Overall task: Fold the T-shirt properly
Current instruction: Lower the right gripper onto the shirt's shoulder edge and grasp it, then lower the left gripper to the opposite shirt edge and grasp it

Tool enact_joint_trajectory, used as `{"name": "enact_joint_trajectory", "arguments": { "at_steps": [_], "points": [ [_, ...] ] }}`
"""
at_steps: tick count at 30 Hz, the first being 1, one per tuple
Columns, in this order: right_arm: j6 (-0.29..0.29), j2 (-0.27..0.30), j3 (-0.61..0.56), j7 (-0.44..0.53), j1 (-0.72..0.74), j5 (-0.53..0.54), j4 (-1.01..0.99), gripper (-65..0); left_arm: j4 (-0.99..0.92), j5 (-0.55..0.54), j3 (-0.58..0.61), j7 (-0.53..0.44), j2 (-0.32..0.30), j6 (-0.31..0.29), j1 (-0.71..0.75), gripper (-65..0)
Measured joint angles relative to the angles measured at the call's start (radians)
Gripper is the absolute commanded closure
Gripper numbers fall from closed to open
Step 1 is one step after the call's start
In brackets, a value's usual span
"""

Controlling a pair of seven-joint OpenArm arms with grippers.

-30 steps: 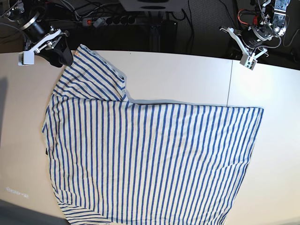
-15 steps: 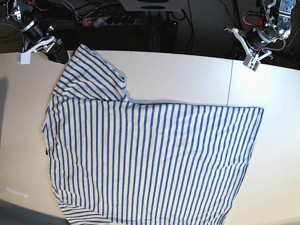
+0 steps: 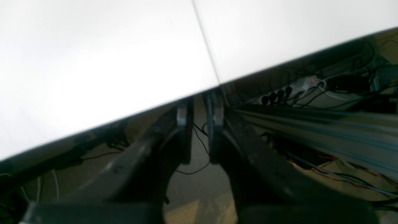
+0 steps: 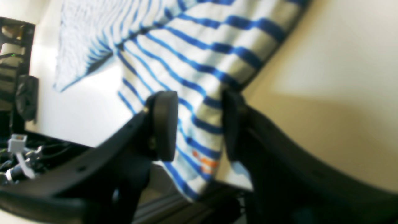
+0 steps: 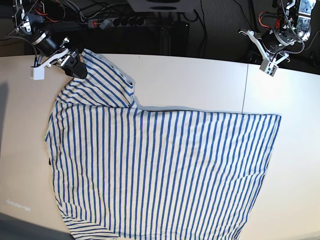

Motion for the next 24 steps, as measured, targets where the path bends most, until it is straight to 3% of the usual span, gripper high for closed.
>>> {"name": "enact_joint_trajectory", "arguments": {
  "at_steps": [4, 9, 10, 14, 19, 24],
  "points": [
    [0.001, -0.020, -0.033, 0.011, 0.036, 0.000, -0.030, -25.3, 0.000, -0.005, -0.005, 0.004, 0.001, 0.000, 0.000, -11.4],
    [0.001, -0.037, -0.048, 0.018, 0.053, -0.030, -0.037, -24.7, 0.002, -0.096, -0.087, 0.072, 0.001, -0.003, 0.002, -11.4],
    [0.001, -0.037, -0.049, 0.019, 0.055, -0.034, -0.037, -21.9, 0.009, -0.116, -0.108, 0.098, 0.001, -0.003, 0.003, -11.4],
    [0.003, -0.037, -0.051, 0.017, 0.055, -0.118, -0.035, 0.0, 0.030, -0.186, -0.189, 0.201, -0.001, -0.006, -0.006, -11.4],
    [0.002, -0.037, -0.052, 0.026, 0.055, -0.140, -0.035, 0.0, 0.031, -0.203, -0.216, 0.286, -0.072, -0.011, -0.037, -11.4],
    [0.002, -0.037, -0.053, 0.031, 0.055, -0.146, -0.035, 0.0, 0.031, -0.271, -0.213, 0.450, -0.148, -0.014, -0.100, -11.4]
  ]
}}
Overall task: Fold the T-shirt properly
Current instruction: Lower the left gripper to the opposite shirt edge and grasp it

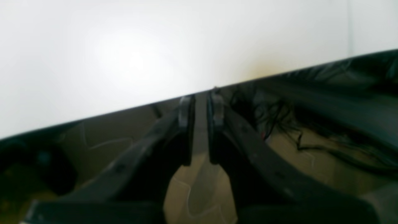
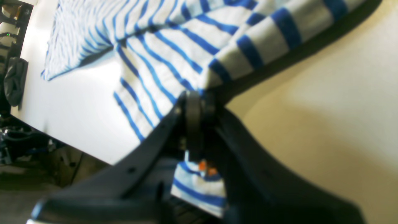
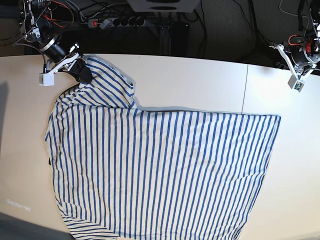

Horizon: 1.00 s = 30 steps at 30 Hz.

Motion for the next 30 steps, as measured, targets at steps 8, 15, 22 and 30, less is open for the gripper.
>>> {"name": "enact_joint_trajectory", "arguments": {
  "at_steps": [8, 15, 22, 30],
  "points": [
    [0.001, -0.003, 0.000, 0.003, 0.008, -0.006, -0.001, 0.0, 0.114, -0.142, -0.020, -0.171, -0.089, 0.015, -0.113, -11.4],
    [0.001, -0.005, 0.000, 0.009, 0.029, -0.011, -0.005, 0.0, 0.137, -0.132, -0.010, -0.151, -0.069, 0.016, -0.073, -11.4],
    [0.001, 0.006, -0.002, 0.001, 0.045, -0.016, -0.006, 0.0, 0.036, -0.131, -0.014, -0.151, -0.067, 0.011, -0.128, -11.5],
    [0.001, 0.008, -0.002, -0.002, 0.049, -0.016, -0.007, 0.0, -0.249, -0.217, -0.013, -0.157, -0.066, 0.013, -0.283, -25.0]
  ]
}}
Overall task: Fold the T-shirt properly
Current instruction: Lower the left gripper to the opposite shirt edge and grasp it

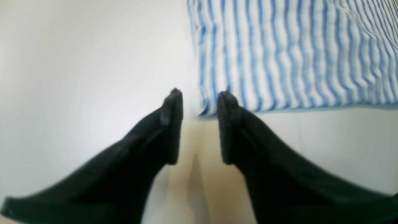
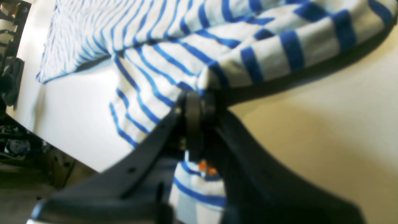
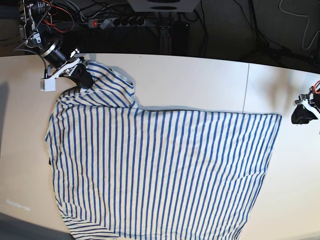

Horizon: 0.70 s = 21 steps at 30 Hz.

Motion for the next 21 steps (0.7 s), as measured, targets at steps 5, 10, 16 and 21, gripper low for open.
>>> {"name": "enact_joint_trajectory", "arguments": {
  "at_steps": [5, 10, 16, 21],
  "points": [
    [0.000, 0.000, 0.000, -0.003, 0.009, 0.000, -0.001, 0.0, -0.174, -0.075, 0.042, 0.037, 0.025, 0.002, -0.110, -25.0],
    [0.000, 0.000, 0.000, -0.004, 0.009, -0.001, -0.001, -1.0, -0.252, -0.127, 0.079, 0.092, 0.063, 0.002, -0.169, -25.0],
    [0.000, 0.000, 0.000, -0.004, 0.011, 0.000, -0.001, -11.5, -0.253, -0.173, 0.080, 0.096, 0.071, 0.002, -0.169, -24.9],
    [0.000, 0.000, 0.000, -0.003, 0.014, 0.000, -0.001, -11.5, -0.253, -0.213, 0.080, 0.098, 0.071, 0.002, -0.169, -24.9]
  ]
}}
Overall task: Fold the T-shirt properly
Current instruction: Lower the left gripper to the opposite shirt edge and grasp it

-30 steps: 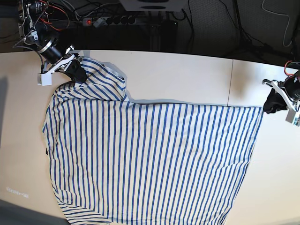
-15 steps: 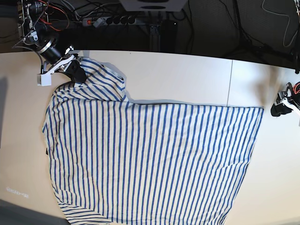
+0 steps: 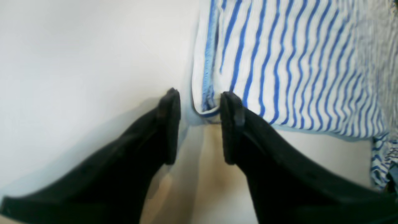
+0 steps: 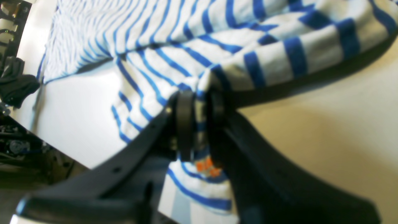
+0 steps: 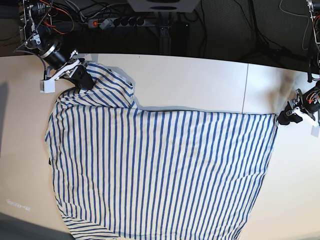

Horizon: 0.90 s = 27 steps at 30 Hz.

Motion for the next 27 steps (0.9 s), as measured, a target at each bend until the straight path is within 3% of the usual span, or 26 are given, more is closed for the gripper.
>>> {"name": "enact_joint_trajectory", "arguments": {
  "at_steps": [3, 5, 8, 19, 27],
  "points": [
    [0.000, 0.000, 0.000, 0.000, 0.005, 0.000, 0.000, -11.5, 0.003, -0.038, 0.000, 0.008, 0.000, -0.005, -0.002, -24.9],
    [0.000, 0.000, 0.000, -0.001, 0.008, -0.001, 0.000, -10.2, 0.015, -0.061, 0.000, 0.029, 0.000, -0.040, -0.002, -24.9],
    [0.000, 0.000, 0.000, -0.001, 0.009, -0.007, 0.000, -0.2, 0.051, -0.102, 0.000, 0.044, 0.000, -0.079, -0.002, -24.9],
    [0.000, 0.000, 0.000, -0.001, 0.009, -0.007, -0.002, 0.0, 0.062, -0.054, 0.004, 0.048, 0.000, -0.082, -0.030, -25.0],
    [0.000, 0.000, 0.000, 0.000, 0.009, -0.007, -0.002, 0.0, 0.062, 0.031, 0.089, 0.010, 0.001, -0.083, -0.029, -25.0]
  ]
}}
